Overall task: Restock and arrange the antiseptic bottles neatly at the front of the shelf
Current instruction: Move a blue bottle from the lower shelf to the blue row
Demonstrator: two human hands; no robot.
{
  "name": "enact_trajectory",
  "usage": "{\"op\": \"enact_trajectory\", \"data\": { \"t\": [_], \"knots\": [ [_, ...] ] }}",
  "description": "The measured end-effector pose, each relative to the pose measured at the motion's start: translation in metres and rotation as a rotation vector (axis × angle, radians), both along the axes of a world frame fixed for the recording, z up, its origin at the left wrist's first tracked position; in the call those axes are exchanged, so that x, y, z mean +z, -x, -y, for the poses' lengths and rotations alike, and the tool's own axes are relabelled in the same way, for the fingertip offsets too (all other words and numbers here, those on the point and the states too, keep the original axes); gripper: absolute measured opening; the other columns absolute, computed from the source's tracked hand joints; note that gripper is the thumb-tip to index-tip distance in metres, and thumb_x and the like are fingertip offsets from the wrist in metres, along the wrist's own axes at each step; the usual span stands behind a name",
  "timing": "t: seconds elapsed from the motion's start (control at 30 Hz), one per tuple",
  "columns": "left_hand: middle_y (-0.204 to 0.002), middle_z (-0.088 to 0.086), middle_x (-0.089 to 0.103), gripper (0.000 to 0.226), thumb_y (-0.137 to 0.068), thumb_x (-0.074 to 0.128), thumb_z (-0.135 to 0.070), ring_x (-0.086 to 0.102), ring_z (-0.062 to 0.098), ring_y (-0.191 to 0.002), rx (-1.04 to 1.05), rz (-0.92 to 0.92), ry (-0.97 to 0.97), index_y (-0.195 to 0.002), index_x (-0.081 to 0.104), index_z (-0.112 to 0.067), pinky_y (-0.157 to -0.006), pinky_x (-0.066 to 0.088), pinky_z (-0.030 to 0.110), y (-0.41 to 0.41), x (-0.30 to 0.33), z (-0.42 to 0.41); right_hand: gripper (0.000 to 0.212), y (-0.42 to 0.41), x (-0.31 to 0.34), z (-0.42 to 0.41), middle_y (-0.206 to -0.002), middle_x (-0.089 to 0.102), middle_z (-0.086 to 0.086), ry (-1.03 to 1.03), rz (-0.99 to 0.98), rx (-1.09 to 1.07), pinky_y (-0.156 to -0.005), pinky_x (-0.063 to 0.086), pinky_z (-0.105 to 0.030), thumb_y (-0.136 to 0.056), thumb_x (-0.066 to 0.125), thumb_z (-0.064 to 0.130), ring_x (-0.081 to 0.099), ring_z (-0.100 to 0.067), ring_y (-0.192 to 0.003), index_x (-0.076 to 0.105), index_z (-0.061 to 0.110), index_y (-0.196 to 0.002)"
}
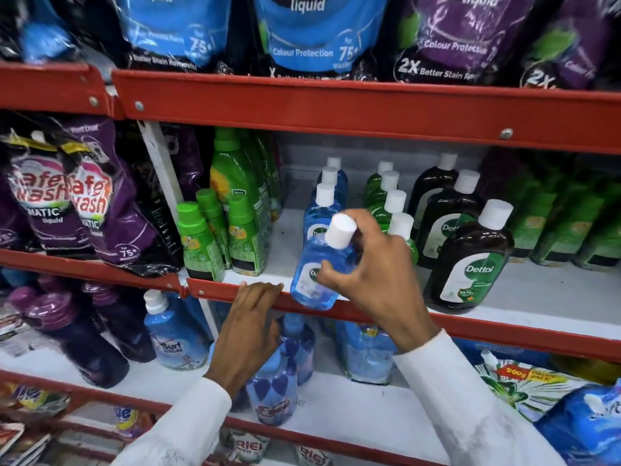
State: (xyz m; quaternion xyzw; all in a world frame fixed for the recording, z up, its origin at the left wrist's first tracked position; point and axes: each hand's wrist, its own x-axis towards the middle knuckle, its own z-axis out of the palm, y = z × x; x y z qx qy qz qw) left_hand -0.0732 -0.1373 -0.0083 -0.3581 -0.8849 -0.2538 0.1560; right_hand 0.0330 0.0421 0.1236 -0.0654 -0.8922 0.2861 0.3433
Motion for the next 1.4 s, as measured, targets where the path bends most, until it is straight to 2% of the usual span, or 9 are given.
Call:
{"op": "enact_trajectory", "data": {
  "t": [0.2, 0.37, 0.5, 0.63, 0.73, 0.9, 1.03, 1.23, 1.4],
  "knots": [
    [-0.137, 0.005, 0.054, 0.064, -0.074, 0.063, -0.012, 0.044, 0.022, -0.132, -0.038, 0.034, -0.031, -0.136, 0.046, -0.014, -0.119, 0.014, 0.028, 0.005, -0.001, 0.008, 0.064, 0.054, -0.004, -0.008, -0.090, 0.070, -0.012, -0.057, 0.155, -0.006, -0.068, 0.055, -0.045, -0.070, 0.077, 0.029, 0.064, -0.038, -0.076, 0.047, 0.022, -0.126],
    [-0.127, 0.000, 0.062, 0.053, -0.081, 0.059, -0.028, 0.054, 0.017, -0.119, -0.034, 0.075, -0.108, -0.133, 0.051, -0.022, -0.107, 0.037, 0.027, 0.012, 0.013, 0.006, 0.068, 0.070, -0.013, -0.013, -0.097, 0.072, -0.010, -0.019, 0.200, 0.001, -0.070, 0.055, -0.040, -0.071, 0.078, 0.025, 0.063, -0.036, -0.080, 0.045, 0.025, -0.130],
    [-0.128, -0.004, 0.061, 0.054, -0.083, 0.062, -0.034, 0.060, 0.011, -0.110, -0.104, 0.220, -0.248, -0.135, 0.049, -0.024, -0.097, 0.049, 0.027, 0.025, 0.030, -0.010, 0.077, 0.060, -0.022, -0.012, -0.120, 0.071, -0.007, 0.052, 0.191, 0.004, -0.083, 0.046, -0.023, -0.076, 0.083, 0.022, 0.067, -0.027, -0.105, 0.042, 0.020, -0.142],
    [-0.117, -0.010, 0.065, 0.050, -0.078, 0.073, -0.025, 0.064, 0.007, -0.099, -0.181, 0.398, -0.267, -0.125, 0.055, -0.016, -0.079, 0.049, 0.007, 0.044, 0.041, -0.039, 0.070, 0.048, -0.062, -0.004, -0.123, 0.071, -0.008, 0.175, 0.181, -0.078, -0.077, 0.034, 0.002, -0.079, 0.082, 0.017, 0.067, -0.015, -0.105, 0.047, 0.009, -0.138],
    [-0.101, -0.004, 0.075, 0.036, -0.071, 0.078, -0.025, 0.071, 0.006, -0.088, -0.188, 0.465, -0.316, -0.104, 0.065, -0.018, -0.079, 0.058, 0.022, 0.051, 0.036, -0.051, 0.042, 0.050, -0.091, -0.007, -0.116, 0.075, -0.009, 0.178, 0.171, -0.115, -0.082, 0.041, -0.009, -0.085, 0.075, 0.017, 0.071, -0.022, -0.106, 0.060, 0.009, -0.124],
    [-0.088, -0.002, 0.078, 0.028, -0.071, 0.082, -0.014, 0.072, 0.004, -0.079, -0.141, 0.508, -0.371, -0.095, 0.070, -0.015, -0.071, 0.058, 0.020, 0.054, 0.032, -0.053, 0.023, 0.053, -0.101, -0.012, -0.106, 0.078, -0.004, 0.210, 0.155, -0.130, -0.088, 0.056, -0.032, -0.089, 0.071, 0.016, 0.074, -0.018, -0.095, 0.069, 0.013, -0.111],
    [-0.087, -0.002, 0.077, 0.028, -0.070, 0.083, -0.015, 0.067, -0.008, -0.072, -0.143, 0.512, -0.387, -0.095, 0.071, -0.014, -0.062, 0.049, 0.006, 0.051, 0.031, -0.052, 0.023, 0.051, -0.103, -0.015, -0.105, 0.078, -0.004, 0.227, 0.152, -0.114, -0.084, 0.053, -0.021, -0.089, 0.071, 0.013, 0.074, -0.016, -0.092, 0.069, 0.011, -0.112],
    [-0.090, -0.001, 0.078, 0.028, -0.071, 0.083, -0.015, 0.069, -0.004, -0.076, -0.159, 0.523, -0.396, -0.097, 0.071, -0.013, -0.066, 0.051, 0.007, 0.049, 0.032, -0.051, 0.026, 0.047, -0.102, -0.015, -0.107, 0.077, -0.003, 0.213, 0.147, -0.108, -0.076, 0.040, 0.004, -0.090, 0.069, 0.011, 0.072, -0.013, -0.094, 0.068, 0.010, -0.116],
    [-0.092, -0.002, 0.078, 0.028, -0.071, 0.082, -0.015, 0.070, -0.003, -0.081, -0.145, 0.491, -0.392, -0.097, 0.071, -0.015, -0.075, 0.057, 0.018, 0.046, 0.031, -0.050, 0.025, 0.046, -0.101, -0.015, -0.107, 0.078, -0.003, 0.241, 0.135, -0.097, -0.087, 0.054, -0.021, -0.090, 0.070, 0.013, 0.073, -0.013, -0.094, 0.067, 0.013, -0.115]
  ]
}}
